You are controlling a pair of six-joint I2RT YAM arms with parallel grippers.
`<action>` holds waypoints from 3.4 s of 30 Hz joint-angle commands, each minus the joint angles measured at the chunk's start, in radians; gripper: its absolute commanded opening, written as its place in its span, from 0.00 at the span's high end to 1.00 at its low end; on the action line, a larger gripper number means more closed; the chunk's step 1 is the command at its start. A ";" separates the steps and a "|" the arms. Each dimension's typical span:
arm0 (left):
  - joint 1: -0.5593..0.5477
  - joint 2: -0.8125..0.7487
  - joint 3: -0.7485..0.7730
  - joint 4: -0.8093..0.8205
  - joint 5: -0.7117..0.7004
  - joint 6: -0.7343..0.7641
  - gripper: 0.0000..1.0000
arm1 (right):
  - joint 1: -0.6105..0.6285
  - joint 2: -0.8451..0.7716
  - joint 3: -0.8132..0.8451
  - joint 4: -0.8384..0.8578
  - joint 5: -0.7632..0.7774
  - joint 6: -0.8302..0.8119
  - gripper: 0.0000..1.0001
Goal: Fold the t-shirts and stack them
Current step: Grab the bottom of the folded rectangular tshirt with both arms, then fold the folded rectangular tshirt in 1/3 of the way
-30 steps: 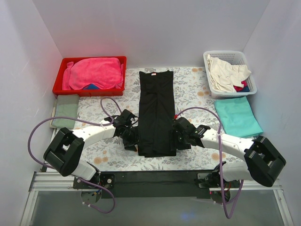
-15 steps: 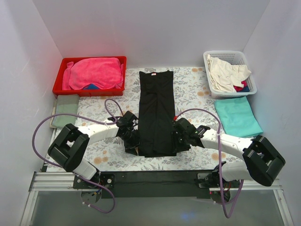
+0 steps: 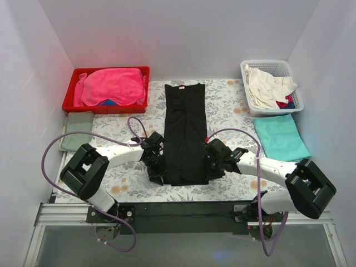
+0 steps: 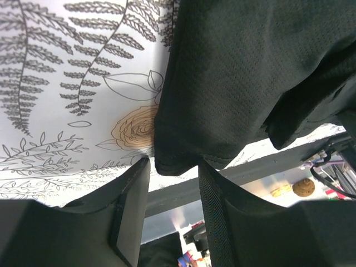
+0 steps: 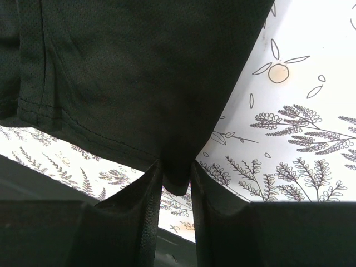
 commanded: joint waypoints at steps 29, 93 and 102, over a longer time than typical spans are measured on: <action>-0.109 0.009 -0.073 0.158 -0.282 -0.041 0.88 | -0.002 -0.033 -0.099 0.031 -0.010 0.014 0.72; 0.067 0.417 0.861 -0.065 -0.728 0.047 1.00 | -0.287 0.342 0.688 -0.064 0.206 -0.332 0.99; 0.138 0.626 1.126 -0.091 -0.633 0.123 1.00 | -0.358 0.564 0.881 -0.046 0.102 -0.362 0.99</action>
